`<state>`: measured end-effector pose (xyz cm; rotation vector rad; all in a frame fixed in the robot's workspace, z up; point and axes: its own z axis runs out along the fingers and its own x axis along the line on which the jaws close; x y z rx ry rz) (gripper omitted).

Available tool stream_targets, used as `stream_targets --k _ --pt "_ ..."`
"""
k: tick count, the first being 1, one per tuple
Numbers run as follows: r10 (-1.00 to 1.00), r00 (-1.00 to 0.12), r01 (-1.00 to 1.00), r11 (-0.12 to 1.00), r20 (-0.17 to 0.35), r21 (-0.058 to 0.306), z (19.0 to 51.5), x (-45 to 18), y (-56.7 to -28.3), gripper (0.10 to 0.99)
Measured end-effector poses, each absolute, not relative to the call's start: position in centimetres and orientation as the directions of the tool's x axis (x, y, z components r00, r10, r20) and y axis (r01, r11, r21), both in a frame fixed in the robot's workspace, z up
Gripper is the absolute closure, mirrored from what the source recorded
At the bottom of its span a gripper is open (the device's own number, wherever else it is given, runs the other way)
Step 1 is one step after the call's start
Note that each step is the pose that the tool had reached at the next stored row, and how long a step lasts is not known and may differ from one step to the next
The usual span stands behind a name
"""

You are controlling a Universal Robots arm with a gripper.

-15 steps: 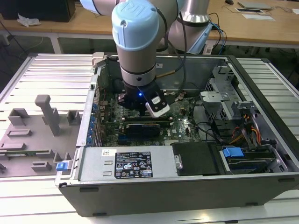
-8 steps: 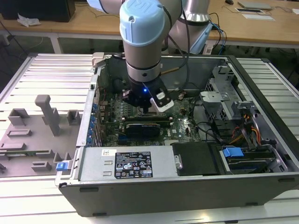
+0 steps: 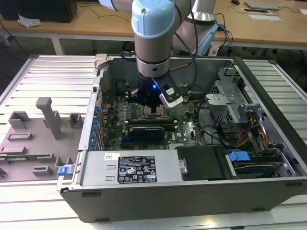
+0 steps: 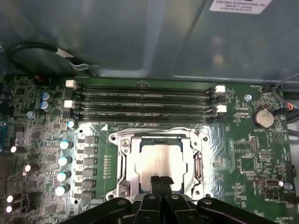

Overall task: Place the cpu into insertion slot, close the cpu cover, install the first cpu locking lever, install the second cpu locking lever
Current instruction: 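Install the second cpu locking lever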

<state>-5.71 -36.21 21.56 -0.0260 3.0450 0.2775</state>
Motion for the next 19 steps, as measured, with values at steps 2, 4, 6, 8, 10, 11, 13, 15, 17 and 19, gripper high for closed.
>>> stream_targets --k 2,4,6,8,10,11,13,15,17,19 --pt "-0.011 -0.996 -0.024 0.988 -0.085 0.155 21.6 -5.6 -35.3 0.98" --pt "-0.012 -0.996 -0.024 0.988 -0.085 0.149 21.6 -5.6 -34.9 0.98" --pt "-0.012 -0.996 -0.024 0.989 -0.084 0.144 21.6 -5.6 -34.7 0.98" --pt "-0.011 -0.996 -0.023 0.99 -0.084 0.14 22.0 -5.6 -34.7 0.98" --pt "-0.011 -0.996 -0.023 0.991 -0.084 0.135 22.5 -5.6 -34.7 0.98" --pt "-0.011 -0.996 -0.022 0.991 -0.084 0.131 22.8 -5.6 -34.7 0.98" --pt "-0.012 -0.996 -0.022 0.992 -0.084 0.124 23.2 -5.6 -34.7 0.98" --pt "-0.012 -0.996 -0.022 0.992 -0.084 0.123 23.2 -5.6 -34.7 0.98" --pt "-0.012 -0.996 -0.022 0.992 -0.084 0.122 23.2 -5.6 -34.7 0.98" --pt "-0.012 -0.996 -0.022 0.992 -0.084 0.122 23.2 -5.6 -34.7 0.98"
